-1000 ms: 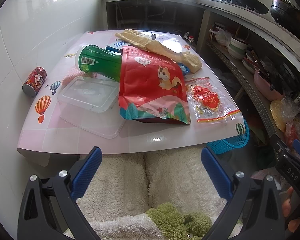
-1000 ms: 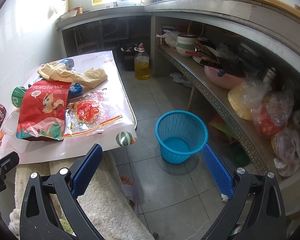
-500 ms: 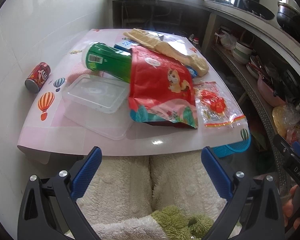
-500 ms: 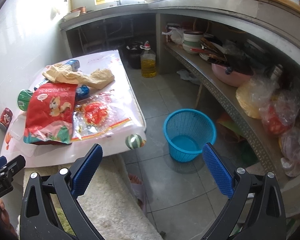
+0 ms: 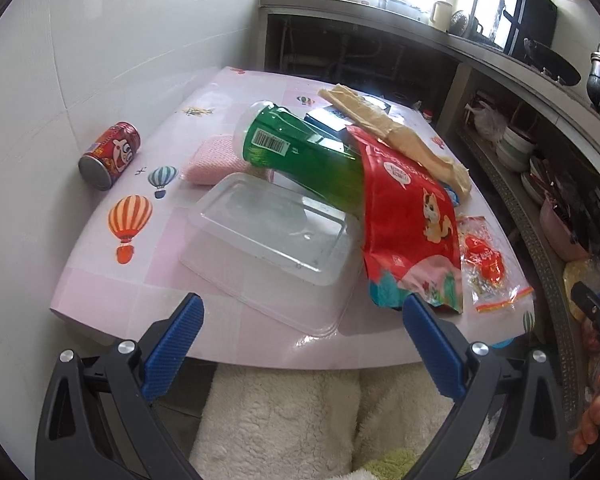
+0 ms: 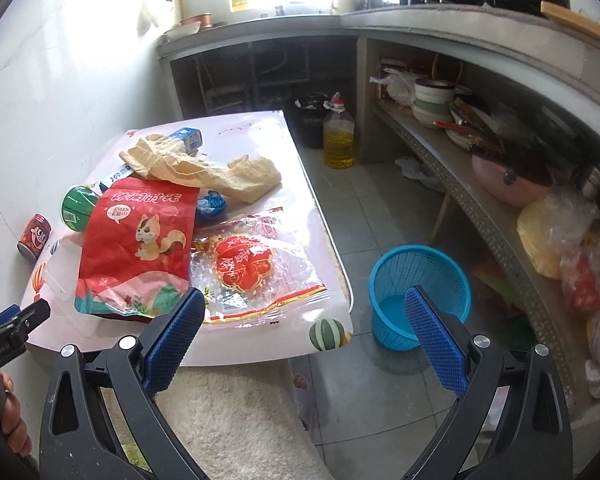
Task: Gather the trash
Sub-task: 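Move the right tool to the beige paper towel and close on it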
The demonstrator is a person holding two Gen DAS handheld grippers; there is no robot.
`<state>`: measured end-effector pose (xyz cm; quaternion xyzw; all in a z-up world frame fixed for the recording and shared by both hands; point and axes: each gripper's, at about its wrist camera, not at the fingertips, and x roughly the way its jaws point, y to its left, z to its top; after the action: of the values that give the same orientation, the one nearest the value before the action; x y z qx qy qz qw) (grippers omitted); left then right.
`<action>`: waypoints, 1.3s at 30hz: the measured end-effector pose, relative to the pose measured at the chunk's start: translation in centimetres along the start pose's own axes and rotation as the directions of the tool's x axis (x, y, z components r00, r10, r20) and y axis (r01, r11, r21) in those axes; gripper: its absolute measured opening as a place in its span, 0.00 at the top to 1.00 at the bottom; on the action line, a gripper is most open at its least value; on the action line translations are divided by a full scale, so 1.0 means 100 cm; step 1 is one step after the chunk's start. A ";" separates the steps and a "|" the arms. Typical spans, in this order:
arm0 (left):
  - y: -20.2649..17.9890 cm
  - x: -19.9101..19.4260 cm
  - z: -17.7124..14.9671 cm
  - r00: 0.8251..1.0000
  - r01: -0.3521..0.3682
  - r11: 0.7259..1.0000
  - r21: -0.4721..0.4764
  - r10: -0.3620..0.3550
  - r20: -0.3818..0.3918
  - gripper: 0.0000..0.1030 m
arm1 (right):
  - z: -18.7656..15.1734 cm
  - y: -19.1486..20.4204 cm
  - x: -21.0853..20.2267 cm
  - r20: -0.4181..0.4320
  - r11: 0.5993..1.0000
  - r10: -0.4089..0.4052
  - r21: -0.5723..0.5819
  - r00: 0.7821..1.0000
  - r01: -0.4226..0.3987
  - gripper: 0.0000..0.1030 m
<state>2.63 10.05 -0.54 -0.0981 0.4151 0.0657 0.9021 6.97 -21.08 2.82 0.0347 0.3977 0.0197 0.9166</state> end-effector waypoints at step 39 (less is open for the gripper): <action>-0.072 0.104 0.213 0.965 0.252 0.956 0.151 -0.238 -0.108 0.33 | 0.143 -0.011 0.182 -0.215 0.777 0.600 0.386 0.771 -0.497 0.16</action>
<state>26.42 8.38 5.95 -0.0773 0.4432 -0.0852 0.8890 29.87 -21.74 -0.78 0.2889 0.5132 0.2330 0.7738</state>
